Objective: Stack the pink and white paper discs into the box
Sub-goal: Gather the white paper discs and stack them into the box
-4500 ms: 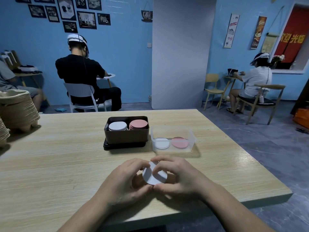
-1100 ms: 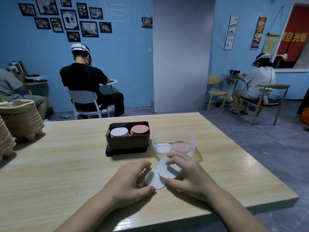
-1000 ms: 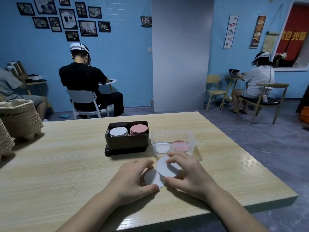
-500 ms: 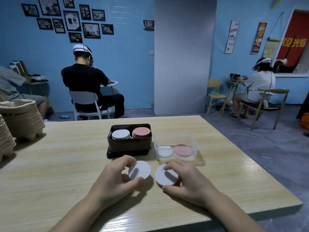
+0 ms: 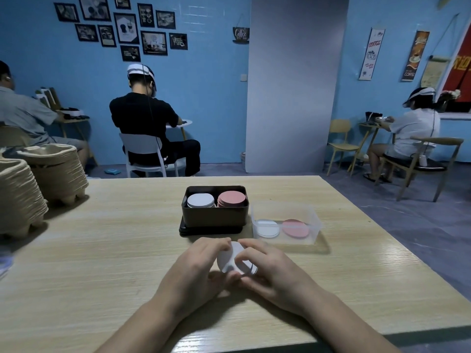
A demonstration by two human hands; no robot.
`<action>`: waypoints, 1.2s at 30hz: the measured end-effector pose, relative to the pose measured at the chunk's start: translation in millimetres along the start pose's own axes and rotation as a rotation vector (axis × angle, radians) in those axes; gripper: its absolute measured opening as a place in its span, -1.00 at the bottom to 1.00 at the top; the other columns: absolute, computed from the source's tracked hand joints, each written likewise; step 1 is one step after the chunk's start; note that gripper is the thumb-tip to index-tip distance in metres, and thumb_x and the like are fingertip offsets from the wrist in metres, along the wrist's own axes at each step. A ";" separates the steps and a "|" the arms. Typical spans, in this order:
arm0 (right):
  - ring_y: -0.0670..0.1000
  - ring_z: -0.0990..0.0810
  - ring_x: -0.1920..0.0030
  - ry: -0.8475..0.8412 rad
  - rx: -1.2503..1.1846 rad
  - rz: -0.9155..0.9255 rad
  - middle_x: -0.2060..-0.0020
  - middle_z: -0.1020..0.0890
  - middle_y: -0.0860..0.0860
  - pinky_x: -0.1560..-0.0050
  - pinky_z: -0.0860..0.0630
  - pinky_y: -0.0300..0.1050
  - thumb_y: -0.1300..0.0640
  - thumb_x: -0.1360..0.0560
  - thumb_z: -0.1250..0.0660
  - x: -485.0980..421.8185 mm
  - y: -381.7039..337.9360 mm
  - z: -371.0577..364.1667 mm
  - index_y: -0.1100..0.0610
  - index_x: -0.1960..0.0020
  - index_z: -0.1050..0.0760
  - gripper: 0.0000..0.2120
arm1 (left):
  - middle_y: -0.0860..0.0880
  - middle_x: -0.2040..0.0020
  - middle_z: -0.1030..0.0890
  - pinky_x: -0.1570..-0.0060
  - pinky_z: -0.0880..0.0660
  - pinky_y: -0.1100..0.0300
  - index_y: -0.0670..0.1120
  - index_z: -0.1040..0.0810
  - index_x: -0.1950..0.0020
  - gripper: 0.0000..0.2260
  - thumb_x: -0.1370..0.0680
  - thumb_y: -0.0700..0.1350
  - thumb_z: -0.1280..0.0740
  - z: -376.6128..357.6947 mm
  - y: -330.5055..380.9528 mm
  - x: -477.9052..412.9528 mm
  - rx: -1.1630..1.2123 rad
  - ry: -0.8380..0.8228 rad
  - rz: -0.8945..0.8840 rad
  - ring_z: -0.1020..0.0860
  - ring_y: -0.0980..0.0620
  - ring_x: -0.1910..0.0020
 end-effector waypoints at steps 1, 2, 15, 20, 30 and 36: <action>-0.05 -0.49 -0.35 -0.002 -0.004 -0.001 -0.43 -0.44 -0.04 -0.16 -0.48 -0.30 -0.14 -0.60 -0.30 0.3 0.6 -1.1 -0.03 -0.11 -0.45 -0.79 | 0.05 -0.20 -0.65 -0.09 -0.50 0.22 0.02 -0.48 -0.20 -0.66 -0.54 0.17 -0.40 -0.1 -0.2 0.1 -0.001 0.005 -0.008 -0.59 0.06 -0.11; -0.05 -0.49 -0.35 0.000 -0.003 0.000 -0.43 -0.44 -0.04 -0.14 -0.46 -0.33 -0.14 -0.60 -0.30 0.7 1.5 -1.9 -0.02 -0.09 -0.45 -0.79 | 0.03 -0.21 -0.66 -0.11 -0.48 0.26 0.01 -0.48 -0.20 -0.65 -0.55 0.18 -0.40 -0.7 -0.3 0.2 -0.001 0.004 -0.015 -0.58 0.06 -0.13; -0.17 -0.41 -0.46 0.142 -0.083 -0.013 -0.41 -0.49 -0.07 -0.34 -0.43 -0.17 -0.11 -0.56 -0.45 9.3 7.1 12.3 0.01 -0.06 -0.51 -0.77 | 0.20 -0.20 -0.67 -0.08 -0.58 0.16 0.04 -0.58 -0.01 -0.79 -0.47 -0.05 -0.56 7.7 -1.3 -0.4 0.160 -0.011 0.019 -0.61 0.24 -0.22; -0.18 -0.41 -0.45 0.141 -0.085 0.002 -0.40 -0.52 -0.05 -0.34 -0.40 -0.24 -0.13 -0.50 -0.51 8.5 4.3 13.4 -0.01 -0.04 -0.51 -0.73 | 0.20 -0.23 -0.67 -0.02 -0.61 0.20 -0.01 -0.61 0.02 -0.80 -0.44 -0.07 -0.58 4.9 1.9 -1.5 0.173 -0.028 -0.014 -0.63 0.23 -0.18; 0.00 -0.55 -0.35 0.081 0.048 0.063 -0.47 -0.47 0.01 -0.24 -0.54 -0.15 -0.14 -0.49 -0.48 8.2 -3.9 4.8 -0.05 -0.04 -0.49 -0.73 | 0.10 -0.23 -0.61 0.18 -0.59 0.11 -0.02 -0.59 0.03 -0.79 -0.45 0.04 -0.51 -3.1 7.2 0.1 -0.065 -0.087 -0.058 -0.62 0.02 -0.01; 0.03 -0.62 -0.19 0.062 0.132 0.078 -0.44 -0.49 0.03 -0.09 -0.55 -0.21 -0.20 -0.52 -0.42 8.0 -7.0 6.1 -0.02 -0.02 -0.48 -0.72 | 0.05 -0.24 -0.64 0.12 -0.59 0.08 -0.04 -0.58 0.03 -0.80 -0.45 0.02 -0.48 -2.5 12.9 -1.8 -0.110 -0.113 -0.095 -0.64 -0.04 -0.03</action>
Point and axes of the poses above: each hand's wrist, its own x-axis away from the middle knuckle, its own z-axis out of the back of the hand, y = z × x, the point moved 7 cm from there along -x, towards the middle knuckle
